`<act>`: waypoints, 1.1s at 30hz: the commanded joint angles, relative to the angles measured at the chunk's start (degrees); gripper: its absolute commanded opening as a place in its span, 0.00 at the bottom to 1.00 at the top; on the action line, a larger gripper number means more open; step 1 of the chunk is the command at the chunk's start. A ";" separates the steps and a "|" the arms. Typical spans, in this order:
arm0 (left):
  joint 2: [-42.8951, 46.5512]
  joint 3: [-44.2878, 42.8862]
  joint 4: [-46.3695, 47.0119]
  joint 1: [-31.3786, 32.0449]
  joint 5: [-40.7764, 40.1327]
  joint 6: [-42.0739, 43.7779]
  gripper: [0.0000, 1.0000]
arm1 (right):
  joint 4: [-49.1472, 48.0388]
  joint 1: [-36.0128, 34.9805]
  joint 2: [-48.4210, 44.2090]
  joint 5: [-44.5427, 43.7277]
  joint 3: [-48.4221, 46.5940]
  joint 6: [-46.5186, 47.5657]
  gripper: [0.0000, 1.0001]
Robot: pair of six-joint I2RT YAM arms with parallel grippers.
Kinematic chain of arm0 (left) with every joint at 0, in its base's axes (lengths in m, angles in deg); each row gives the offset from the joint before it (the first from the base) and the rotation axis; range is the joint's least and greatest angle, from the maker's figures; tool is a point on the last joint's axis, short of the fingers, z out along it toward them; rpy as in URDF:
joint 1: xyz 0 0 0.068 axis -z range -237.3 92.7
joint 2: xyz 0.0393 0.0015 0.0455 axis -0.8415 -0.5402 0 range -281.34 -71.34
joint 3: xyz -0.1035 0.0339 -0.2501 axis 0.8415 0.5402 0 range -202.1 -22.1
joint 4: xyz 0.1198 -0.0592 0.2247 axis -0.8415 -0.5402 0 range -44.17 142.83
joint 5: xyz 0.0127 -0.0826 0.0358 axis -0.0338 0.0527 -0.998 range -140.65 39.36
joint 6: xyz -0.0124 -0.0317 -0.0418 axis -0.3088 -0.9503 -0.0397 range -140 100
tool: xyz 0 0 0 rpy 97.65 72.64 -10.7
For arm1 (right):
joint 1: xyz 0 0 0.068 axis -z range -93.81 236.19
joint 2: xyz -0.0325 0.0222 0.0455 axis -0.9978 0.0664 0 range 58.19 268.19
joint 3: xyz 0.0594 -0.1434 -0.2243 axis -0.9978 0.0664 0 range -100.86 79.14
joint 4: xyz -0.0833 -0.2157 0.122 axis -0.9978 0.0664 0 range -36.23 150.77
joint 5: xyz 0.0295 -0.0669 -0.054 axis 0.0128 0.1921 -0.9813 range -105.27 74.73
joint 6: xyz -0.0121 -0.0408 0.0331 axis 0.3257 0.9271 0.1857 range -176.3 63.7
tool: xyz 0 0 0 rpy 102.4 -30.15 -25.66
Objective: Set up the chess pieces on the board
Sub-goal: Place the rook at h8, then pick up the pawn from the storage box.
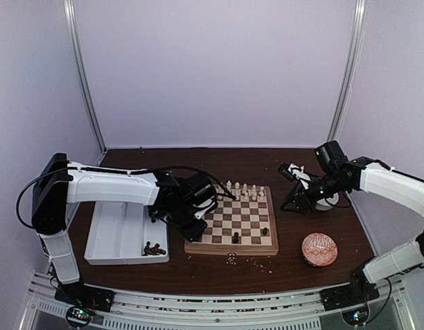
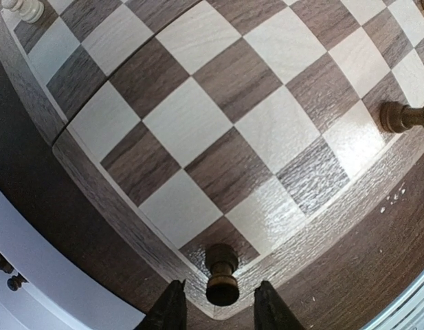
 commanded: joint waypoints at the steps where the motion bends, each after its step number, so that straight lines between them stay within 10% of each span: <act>1: 2.39 -1.68 1.14 -0.24 -0.48 -0.57 0.36 | 0.85 0.12 0.81 1.41 -1.20 0.84 0.47; 10: 16.08 -3.69 -0.30 -2.46 -7.39 -3.38 0.46 | 0.99 0.17 1.11 1.51 -1.45 0.89 0.47; 19: 25.56 12.30 0.20 -16.45 -7.31 -5.71 0.45 | 1.15 0.15 1.41 1.70 -1.89 1.41 0.47; 33: 13.61 11.96 3.20 -24.01 -1.16 -4.34 0.33 | 1.43 0.13 1.72 1.04 -1.73 1.83 0.46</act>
